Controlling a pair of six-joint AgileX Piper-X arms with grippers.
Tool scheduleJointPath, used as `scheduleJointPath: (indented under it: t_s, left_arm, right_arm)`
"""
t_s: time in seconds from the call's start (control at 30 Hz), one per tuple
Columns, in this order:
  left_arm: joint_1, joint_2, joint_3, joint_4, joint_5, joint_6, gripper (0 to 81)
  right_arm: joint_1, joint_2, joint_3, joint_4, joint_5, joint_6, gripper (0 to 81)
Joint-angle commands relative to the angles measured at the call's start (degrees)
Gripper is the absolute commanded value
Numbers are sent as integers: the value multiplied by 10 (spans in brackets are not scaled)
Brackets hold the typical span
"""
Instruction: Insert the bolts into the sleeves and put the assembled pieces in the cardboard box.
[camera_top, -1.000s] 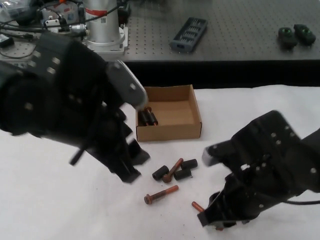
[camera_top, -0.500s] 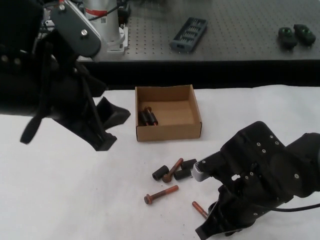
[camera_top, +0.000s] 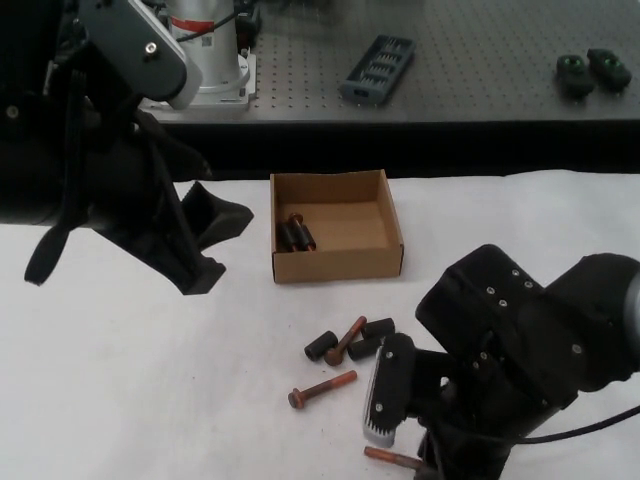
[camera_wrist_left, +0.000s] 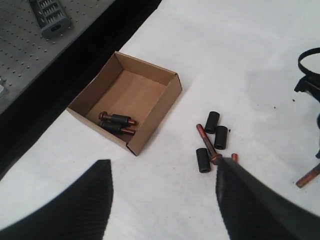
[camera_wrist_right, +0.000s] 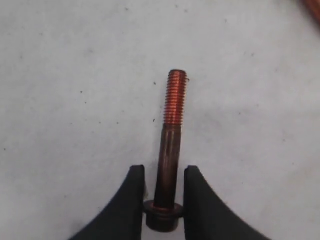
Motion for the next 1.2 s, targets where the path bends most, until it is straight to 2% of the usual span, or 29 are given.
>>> scheduleJointPath:
  t_s: [0.0, 0.07, 0.37, 0.53, 0.6, 0.67, 0.73, 0.83, 0.97, 1.17]
  left_arm:
    - [2, -3, -6, -3, -8, -3, 447]
    - [2, -3, -6, -3, -8, -3, 447]
    - [2, -3, -6, -3, -25, 2, 447]
    - [4, -3, -6, -3, -43, 37, 447]
    - [4, 0, -1, -3, -24, 59, 447]
    - [4, 10, 7, -3, 27, 65, 445]
    - [-1, 34, 17, -1, 74, 65, 430]
    - [-27, 85, 19, 2, 97, 82, 421]
    - [-83, 146, 13, -5, 99, 160, 422]
    - [-156, 249, -11, -5, 94, 175, 422]
  right_arm:
    - [1, -16, -6, -18, -4, -44, 45]
    - [1, -20, -6, -37, -4, -58, 66]
    - [8, -21, -6, -65, -4, -62, 265]
    - [8, -25, -6, -67, 21, -56, 279]
    - [8, -33, -6, -62, 44, -15, 279]
    - [-3, -47, -6, -59, 63, 57, 279]
    - [-22, -74, -6, -57, 57, 144, 277]
    - [-61, -124, -6, -69, 22, 266, 275]
    - [-111, -197, -2, -110, 17, 322, 275]
    - [-185, -271, 2, -116, 6, 381, 275]
